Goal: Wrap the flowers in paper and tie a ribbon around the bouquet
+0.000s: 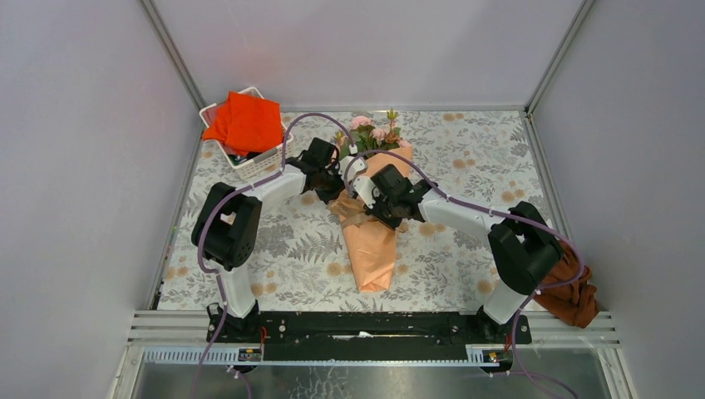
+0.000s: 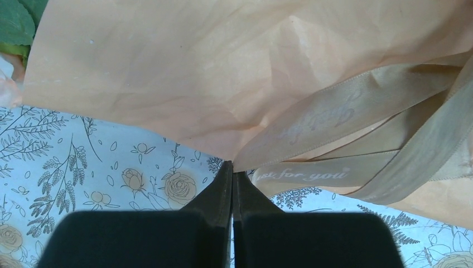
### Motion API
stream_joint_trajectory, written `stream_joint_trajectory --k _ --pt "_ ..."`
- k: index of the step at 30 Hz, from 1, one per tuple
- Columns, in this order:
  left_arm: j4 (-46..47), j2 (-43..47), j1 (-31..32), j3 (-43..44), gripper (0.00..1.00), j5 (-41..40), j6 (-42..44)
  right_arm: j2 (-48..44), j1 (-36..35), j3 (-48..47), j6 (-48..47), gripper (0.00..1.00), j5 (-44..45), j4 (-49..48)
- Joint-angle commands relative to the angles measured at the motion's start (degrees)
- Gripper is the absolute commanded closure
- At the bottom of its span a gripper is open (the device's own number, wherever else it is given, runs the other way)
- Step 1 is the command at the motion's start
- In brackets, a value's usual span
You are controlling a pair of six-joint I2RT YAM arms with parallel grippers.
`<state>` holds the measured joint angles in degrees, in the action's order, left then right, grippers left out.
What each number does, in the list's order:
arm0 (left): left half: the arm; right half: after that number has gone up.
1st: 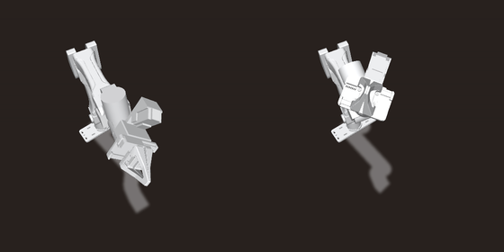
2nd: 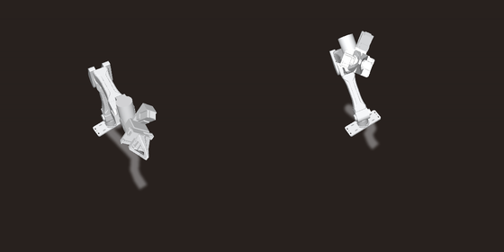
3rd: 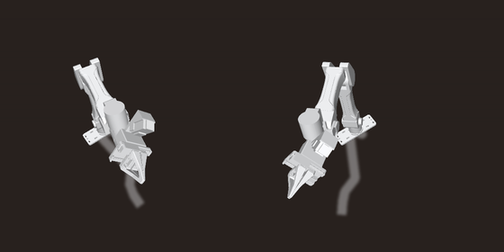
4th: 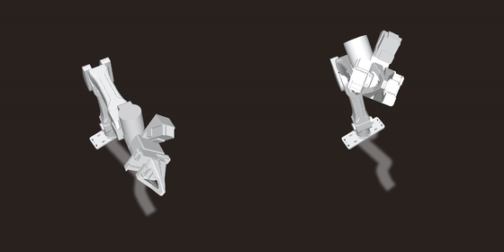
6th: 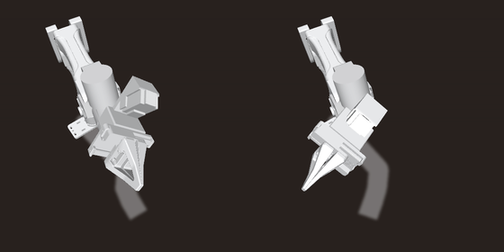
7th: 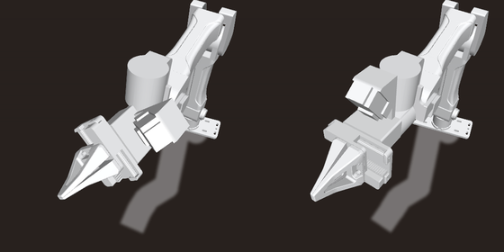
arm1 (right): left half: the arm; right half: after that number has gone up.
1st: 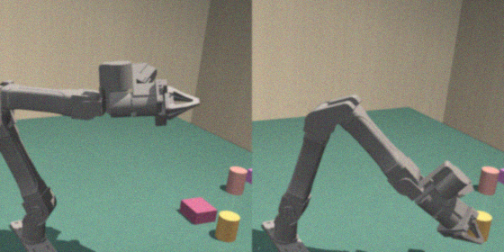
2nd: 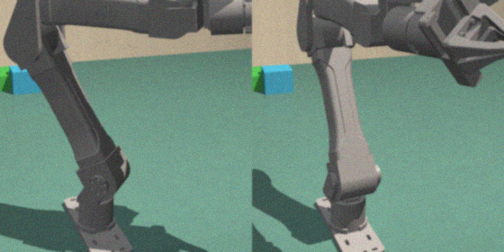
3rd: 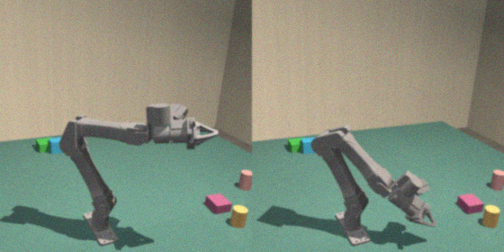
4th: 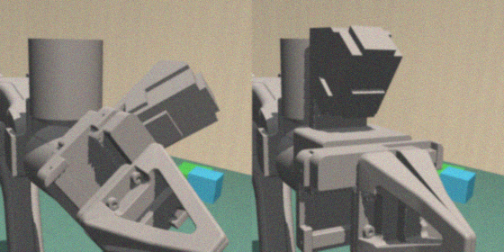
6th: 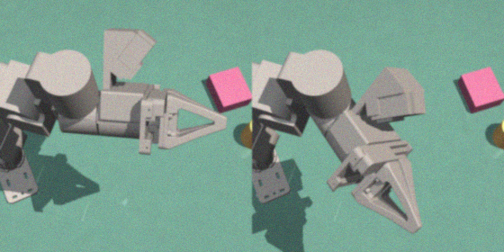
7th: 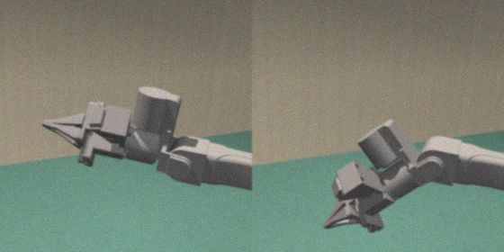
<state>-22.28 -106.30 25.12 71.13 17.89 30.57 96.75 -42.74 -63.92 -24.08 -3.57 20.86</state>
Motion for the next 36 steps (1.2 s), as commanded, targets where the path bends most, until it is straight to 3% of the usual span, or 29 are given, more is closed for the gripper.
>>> stream_joint_trajectory --k 1,7,15,19,24,29,36 --pt "0.5 2.2 0.4 0.1 1.00 -1.6 1.2 -4.3 -0.2 -1.4 2.7 1.00 -1.3 2.0" --pt "1.2 3.2 0.3 -2.0 1.00 -4.9 1.9 -9.1 2.6 3.2 9.3 1.00 -9.5 -1.0" --pt "1.0 3.5 0.3 -2.4 1.00 -4.6 2.0 -9.7 4.5 3.5 11.5 1.00 -12.9 -2.3" --pt "1.0 4.0 0.3 -3.2 1.00 -5.6 1.6 -10.6 9.0 4.7 17.0 1.00 -18.5 -6.9" --pt "0.8 4.3 -0.2 -4.8 1.00 -10.8 0.8 -13.5 19.2 10.8 31.3 1.00 -22.8 -18.8" --pt "-0.8 5.6 -1.9 -7.7 1.00 -11.7 1.9 -16.7 29.7 22.8 49.0 1.00 -25.4 -36.0" --pt "-4.6 8.1 -7.0 -14.3 1.00 -13.2 5.2 -19.4 45.2 41.2 70.6 1.00 -18.0 -53.6"
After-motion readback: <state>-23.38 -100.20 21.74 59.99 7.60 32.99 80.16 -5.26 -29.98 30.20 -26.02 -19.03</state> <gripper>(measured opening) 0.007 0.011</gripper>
